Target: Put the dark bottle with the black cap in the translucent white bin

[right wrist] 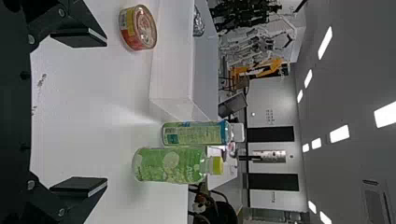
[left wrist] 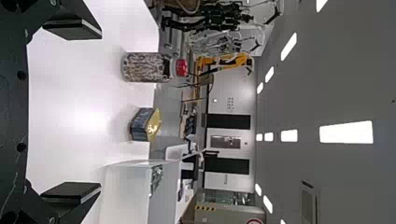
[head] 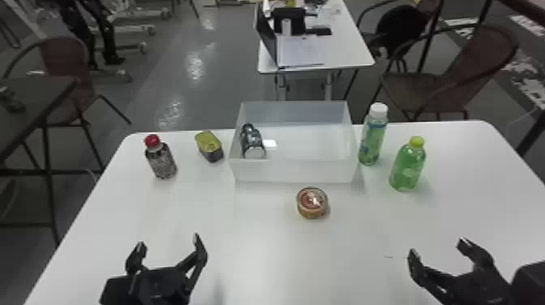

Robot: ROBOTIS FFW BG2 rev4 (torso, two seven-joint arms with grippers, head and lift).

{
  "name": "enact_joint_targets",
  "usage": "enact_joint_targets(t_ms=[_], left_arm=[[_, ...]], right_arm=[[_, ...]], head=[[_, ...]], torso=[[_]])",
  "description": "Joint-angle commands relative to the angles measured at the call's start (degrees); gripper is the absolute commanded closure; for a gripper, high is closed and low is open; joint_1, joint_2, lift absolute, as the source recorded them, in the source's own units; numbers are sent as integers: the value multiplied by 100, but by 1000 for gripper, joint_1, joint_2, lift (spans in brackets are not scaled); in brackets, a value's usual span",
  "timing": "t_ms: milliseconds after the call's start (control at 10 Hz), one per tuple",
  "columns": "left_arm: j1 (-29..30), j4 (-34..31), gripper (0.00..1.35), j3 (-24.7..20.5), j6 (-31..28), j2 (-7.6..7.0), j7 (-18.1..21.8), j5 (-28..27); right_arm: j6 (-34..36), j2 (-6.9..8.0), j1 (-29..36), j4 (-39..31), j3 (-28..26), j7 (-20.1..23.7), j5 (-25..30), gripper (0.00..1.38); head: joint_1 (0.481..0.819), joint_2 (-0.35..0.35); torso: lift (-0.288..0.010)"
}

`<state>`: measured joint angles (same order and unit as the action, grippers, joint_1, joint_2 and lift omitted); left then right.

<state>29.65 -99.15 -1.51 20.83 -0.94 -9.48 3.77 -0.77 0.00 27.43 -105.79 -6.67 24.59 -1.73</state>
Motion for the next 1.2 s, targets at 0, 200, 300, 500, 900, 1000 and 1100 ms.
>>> enact_joint_targets(t_ms=[0,200,300,500,900,1000,1100], left_arm=[[323,-87,151,107,-53,-3,-10,124],[384,-87,151,283,53,-20,-221,168],[402,-87,151,309,79,-47,-221,185],[340,-87,151,371,79,-196,-238,221],[252,-25,151,397,176,-231,-238,221],[235,-17,151,397,184,-240,-229,203],[226,-17,151,406,184,-266,-238,203]], right_arm=[[-134,5,193,-117,-1,-15,120,225],[-161,5,368,-232,-1,-77,146,226],[-204,5,368,-240,8,-95,155,226],[-213,5,316,-214,8,-112,146,226],[-248,5,245,-188,8,-112,94,226],[-248,5,219,-170,8,-112,94,228],[-248,5,193,-179,8,-112,94,228]], head=[[695,112],[695,106],[695,102],[695,92],[695,85],[695,85],[695,86]], torso=[[-92],[-92],[-92],[-92],[-92],[-92],[-92]])
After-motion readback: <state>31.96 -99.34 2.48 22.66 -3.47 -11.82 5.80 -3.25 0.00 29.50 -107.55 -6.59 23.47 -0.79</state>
